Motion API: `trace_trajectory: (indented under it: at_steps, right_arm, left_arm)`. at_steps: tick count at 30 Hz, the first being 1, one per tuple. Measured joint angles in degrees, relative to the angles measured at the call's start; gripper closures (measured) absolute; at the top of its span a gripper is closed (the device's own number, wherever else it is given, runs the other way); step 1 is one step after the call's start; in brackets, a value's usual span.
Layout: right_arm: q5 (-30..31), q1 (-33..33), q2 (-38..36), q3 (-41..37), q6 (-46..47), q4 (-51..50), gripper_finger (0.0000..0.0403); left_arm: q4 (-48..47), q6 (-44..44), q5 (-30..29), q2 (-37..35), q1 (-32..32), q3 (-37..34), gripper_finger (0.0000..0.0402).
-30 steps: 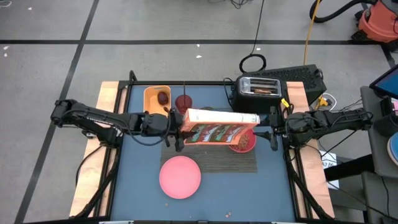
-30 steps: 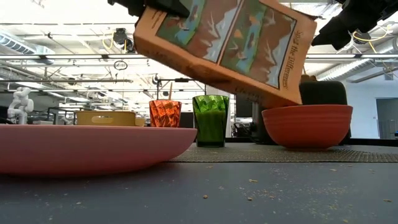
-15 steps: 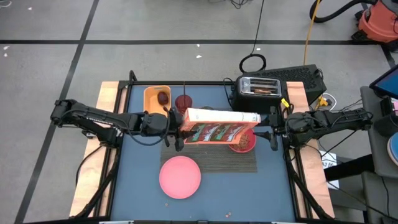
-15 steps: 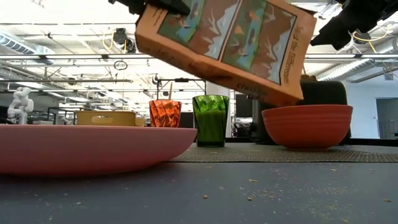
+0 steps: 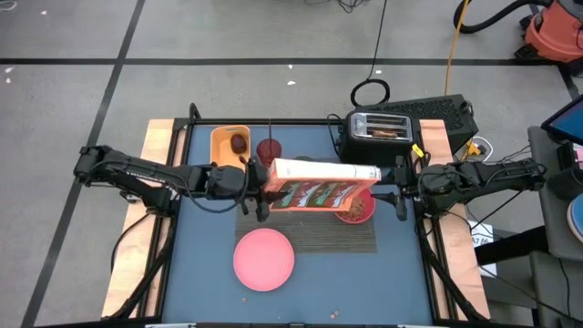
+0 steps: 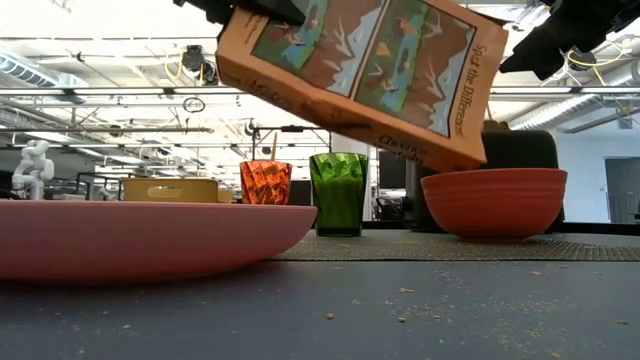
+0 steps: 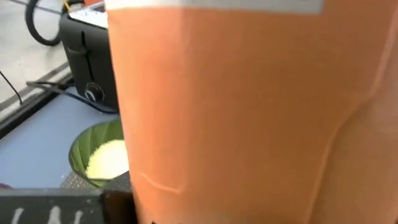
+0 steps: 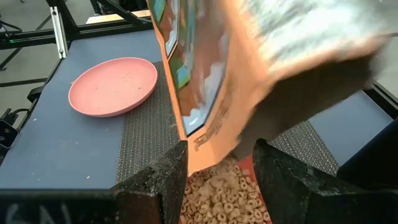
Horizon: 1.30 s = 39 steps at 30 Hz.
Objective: Arrange a breakfast setting
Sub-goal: Pour the cereal from the cereal box into the pink bowl
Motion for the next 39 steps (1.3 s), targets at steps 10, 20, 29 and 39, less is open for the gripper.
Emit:
trace_trajectory:
  at_steps: [10, 20, 29, 39]
  right_arm:
    - [0.00, -0.01, 0.02, 0.00, 0.00, 0.00, 0.0232]
    - [0.00, 0.00, 0.00, 0.00, 0.00, -0.02, 0.0232]
    - [0.00, 0.00, 0.02, 0.00, 0.00, -0.02, 0.0232]
    - [0.00, -0.01, 0.02, 0.00, 0.00, 0.16, 0.0232]
  left_arm:
    - [2.16, 1.08, -0.88, -0.06, -0.04, 0.04, 0.0206]
    - [0.38, 0.10, 0.81, 0.43, -0.18, 0.04, 0.0206]
    - [0.73, 0.02, 1.05, 1.77, 0.01, -0.06, 0.0206]
    - [1.71, 1.29, 0.06, 0.92, -0.02, -0.07, 0.0206]
